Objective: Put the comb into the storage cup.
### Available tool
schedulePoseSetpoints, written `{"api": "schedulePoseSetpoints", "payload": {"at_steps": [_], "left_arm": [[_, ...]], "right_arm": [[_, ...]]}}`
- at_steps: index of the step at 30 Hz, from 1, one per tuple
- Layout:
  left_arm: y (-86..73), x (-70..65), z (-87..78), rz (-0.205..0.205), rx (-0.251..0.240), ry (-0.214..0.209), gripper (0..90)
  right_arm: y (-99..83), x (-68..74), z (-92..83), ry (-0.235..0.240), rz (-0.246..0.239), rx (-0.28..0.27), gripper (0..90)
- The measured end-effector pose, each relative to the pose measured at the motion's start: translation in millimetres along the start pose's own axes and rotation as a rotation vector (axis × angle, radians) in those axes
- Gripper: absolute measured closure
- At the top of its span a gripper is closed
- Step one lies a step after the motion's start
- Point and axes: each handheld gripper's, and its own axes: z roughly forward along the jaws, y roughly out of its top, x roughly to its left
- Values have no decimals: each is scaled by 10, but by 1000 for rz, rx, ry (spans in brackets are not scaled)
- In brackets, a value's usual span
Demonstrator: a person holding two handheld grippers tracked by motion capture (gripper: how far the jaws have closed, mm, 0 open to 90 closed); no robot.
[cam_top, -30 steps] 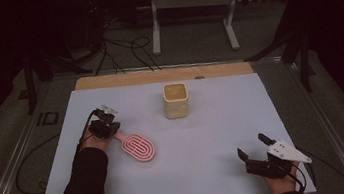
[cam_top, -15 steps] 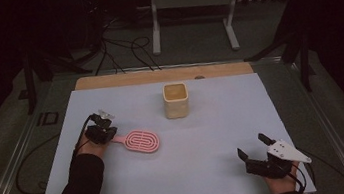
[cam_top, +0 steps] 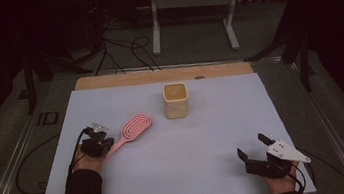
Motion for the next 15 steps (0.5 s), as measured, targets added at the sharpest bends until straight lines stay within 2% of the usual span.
{"api": "schedulePoseSetpoints", "payload": {"at_steps": [2, 5, 10, 14, 15], "left_arm": [[-11, -4, -8, -9, -3, 3, 896], [-22, -26, -15, 5, -5, 12, 894], [-19, -13, -27, 0, -7, 20, 889], [-17, 3, -65, -9, -26, 32, 859], [-12, 5, -104, -15, -52, 28, 846]], "right_arm": [[-1, -1, -1, 0, 1, -1, 100], [-3, 0, 3, 0, -1, 3, 101], [0, 11, 5, 1, -3, 5, 101], [-3, 5, 7, 3, -5, 8, 101], [-3, 3, 7, 4, -5, 8, 100]]}}
